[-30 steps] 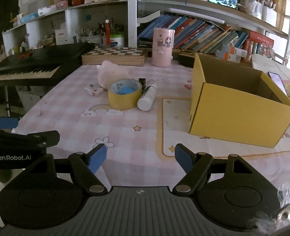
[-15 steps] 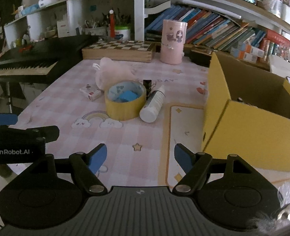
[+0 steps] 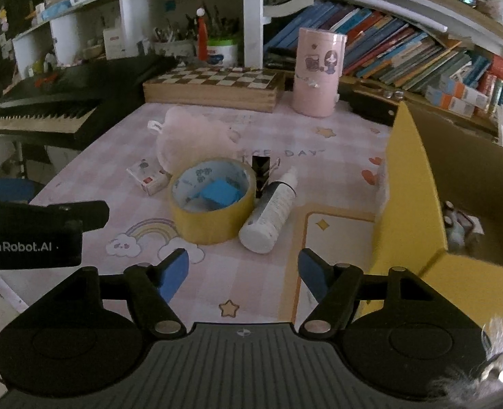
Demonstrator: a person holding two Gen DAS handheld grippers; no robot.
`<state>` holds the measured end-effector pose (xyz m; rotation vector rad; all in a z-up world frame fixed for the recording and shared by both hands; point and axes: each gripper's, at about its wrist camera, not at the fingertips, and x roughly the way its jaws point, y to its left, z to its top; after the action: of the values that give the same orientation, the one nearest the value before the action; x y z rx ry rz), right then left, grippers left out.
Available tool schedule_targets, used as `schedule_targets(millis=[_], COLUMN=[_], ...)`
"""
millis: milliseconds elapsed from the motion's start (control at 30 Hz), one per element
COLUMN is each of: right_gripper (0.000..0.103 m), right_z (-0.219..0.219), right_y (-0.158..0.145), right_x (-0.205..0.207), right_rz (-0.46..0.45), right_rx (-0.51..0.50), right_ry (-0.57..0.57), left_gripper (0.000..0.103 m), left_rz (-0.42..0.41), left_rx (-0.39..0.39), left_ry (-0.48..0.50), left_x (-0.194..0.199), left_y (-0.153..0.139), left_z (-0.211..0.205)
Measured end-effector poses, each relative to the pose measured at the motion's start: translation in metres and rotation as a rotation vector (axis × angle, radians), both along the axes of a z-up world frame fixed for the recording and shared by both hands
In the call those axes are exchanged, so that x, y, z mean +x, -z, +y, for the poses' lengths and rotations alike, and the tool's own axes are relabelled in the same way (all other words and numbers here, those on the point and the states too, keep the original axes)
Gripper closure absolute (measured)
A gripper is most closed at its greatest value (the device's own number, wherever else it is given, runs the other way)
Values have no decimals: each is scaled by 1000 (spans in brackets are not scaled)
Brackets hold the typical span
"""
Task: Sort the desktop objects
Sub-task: 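Move both open tools back toward the tape roll and remaining items, then grasp the white glue bottle with the right tool while the left tool grasps the yellow tape roll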
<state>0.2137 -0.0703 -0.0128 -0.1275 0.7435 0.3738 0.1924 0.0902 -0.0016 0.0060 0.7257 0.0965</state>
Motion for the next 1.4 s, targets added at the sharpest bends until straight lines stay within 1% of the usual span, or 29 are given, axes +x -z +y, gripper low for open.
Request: schedule_targets(millis=[167, 300, 367, 433, 467, 700, 833, 933, 967, 1000, 1067, 1167, 1300, 1400], right_gripper=[33, 34, 37, 48, 50, 52, 53, 57, 61, 63, 71, 72, 72, 72], right_z=[4, 6, 5, 5, 5, 5, 9, 8, 8, 8, 6, 0, -2, -3], right_y=[5, 6, 6, 8, 9, 19, 28, 37, 38, 38, 38, 37, 37, 37], right_x=[20, 33, 40, 48, 52, 77, 92, 101, 102, 102, 100, 95, 85, 80], right_rz=[23, 4, -1, 10, 15, 52, 94, 141, 144, 137, 136, 139, 131, 121], right_rx=[-14, -27, -31, -33, -37, -44, -33, -10, -7, -15, -17, -33, -57, -69], right_ry=[-20, -17, -9, -6, -1, 46, 63, 84, 88, 83, 82, 66, 30, 9], left_gripper=[7, 7, 7, 7, 7, 7, 7, 7, 7, 7, 7, 7, 7, 7], left_rz=[10, 8, 3, -1, -2, 31, 52, 65, 70, 72, 80, 79, 86, 111], left_rx=[4, 2, 3, 11, 15, 25, 38, 18, 13, 7, -6, -20, -78, -104], left_ry=[-4, 6, 16, 24, 27, 57, 87, 110, 116, 118, 129, 143, 168, 213], left_x=[16, 29, 35, 39, 41, 52, 56, 57, 57, 58, 61, 68, 82, 93], left_y=[0, 0, -1, -1, -1, 3, 7, 10, 11, 12, 13, 13, 13, 15], left_z=[0, -2, -4, -6, -7, -9, -14, -15, -15, -15, -15, -18, -19, -27])
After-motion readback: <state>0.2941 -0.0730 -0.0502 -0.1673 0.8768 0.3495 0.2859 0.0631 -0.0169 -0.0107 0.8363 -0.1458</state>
